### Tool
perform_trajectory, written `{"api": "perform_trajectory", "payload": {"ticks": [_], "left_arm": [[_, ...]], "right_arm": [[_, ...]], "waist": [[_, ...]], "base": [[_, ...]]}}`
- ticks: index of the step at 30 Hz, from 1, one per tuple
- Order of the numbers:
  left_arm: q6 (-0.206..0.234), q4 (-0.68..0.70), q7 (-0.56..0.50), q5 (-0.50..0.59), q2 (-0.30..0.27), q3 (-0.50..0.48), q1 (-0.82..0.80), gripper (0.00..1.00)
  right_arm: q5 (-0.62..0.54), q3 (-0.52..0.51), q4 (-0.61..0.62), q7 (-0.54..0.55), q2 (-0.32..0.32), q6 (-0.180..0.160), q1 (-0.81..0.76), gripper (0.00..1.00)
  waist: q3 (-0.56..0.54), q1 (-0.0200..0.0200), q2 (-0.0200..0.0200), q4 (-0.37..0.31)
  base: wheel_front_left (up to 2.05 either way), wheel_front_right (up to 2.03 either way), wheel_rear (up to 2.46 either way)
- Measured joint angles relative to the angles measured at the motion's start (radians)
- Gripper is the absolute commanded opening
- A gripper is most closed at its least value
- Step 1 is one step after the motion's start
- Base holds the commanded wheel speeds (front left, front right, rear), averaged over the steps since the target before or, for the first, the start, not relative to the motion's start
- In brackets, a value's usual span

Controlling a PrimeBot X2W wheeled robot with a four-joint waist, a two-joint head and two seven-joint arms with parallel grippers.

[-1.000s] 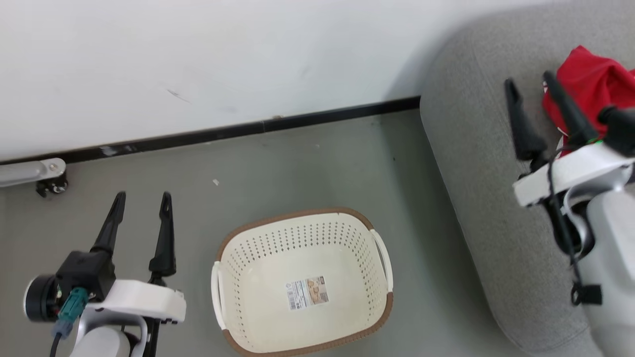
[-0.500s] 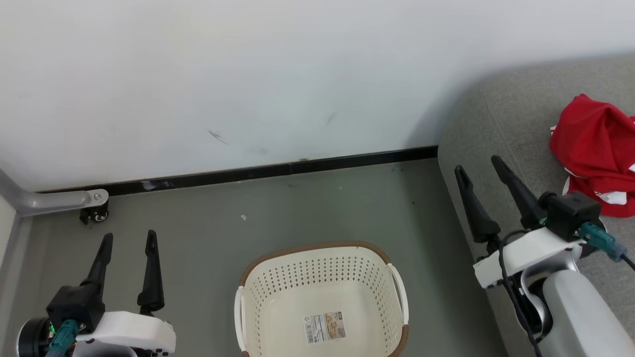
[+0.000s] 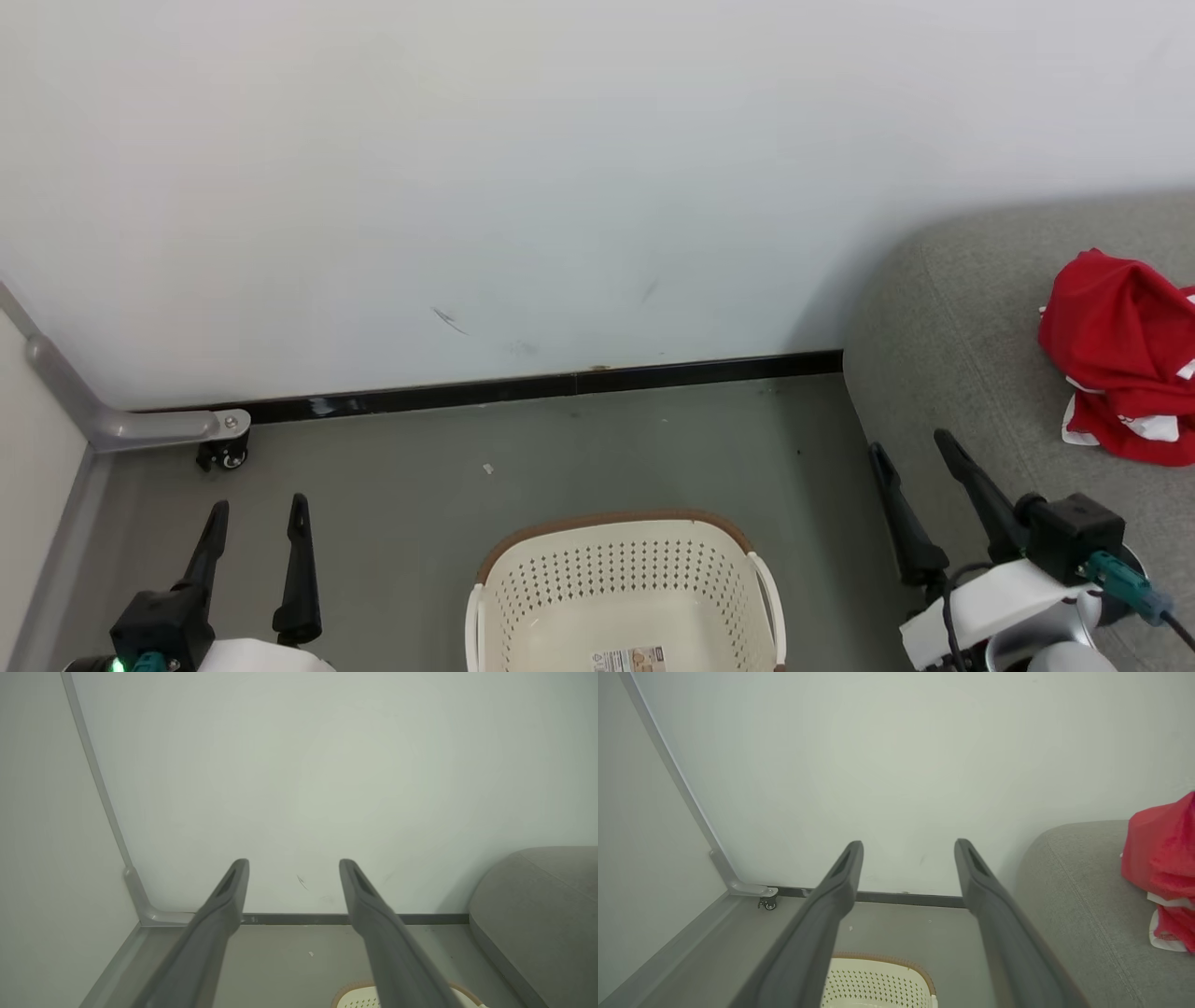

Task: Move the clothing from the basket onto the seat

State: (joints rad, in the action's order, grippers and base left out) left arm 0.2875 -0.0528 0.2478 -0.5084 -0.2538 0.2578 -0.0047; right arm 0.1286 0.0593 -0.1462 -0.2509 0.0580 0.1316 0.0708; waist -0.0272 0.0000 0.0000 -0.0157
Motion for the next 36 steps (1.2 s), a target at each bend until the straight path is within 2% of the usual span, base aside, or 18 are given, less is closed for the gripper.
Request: {"api": "perform_trajectory", "payload": {"ticks": [18,36], "left_arm": [[0.000,-0.007,0.000,0.000,-0.008,-0.001,0.068,1.00],[0.000,-0.007,-0.004,0.000,-0.032,-0.008,0.068,1.00]], "right_arm": [[-0.038,-0.026,0.078,0.000,-0.017,0.000,-0.155,1.00],[-0.014,-0.022,0.136,0.000,-0.017,0.000,-0.176,1.00]], "waist": [[-0.067,0.0000,0.0000,-0.007],[-0.055,0.0000,0.0000,0.001]], "base": [[0.00,0.00,0.00],[0.00,0.00,0.00]]}}
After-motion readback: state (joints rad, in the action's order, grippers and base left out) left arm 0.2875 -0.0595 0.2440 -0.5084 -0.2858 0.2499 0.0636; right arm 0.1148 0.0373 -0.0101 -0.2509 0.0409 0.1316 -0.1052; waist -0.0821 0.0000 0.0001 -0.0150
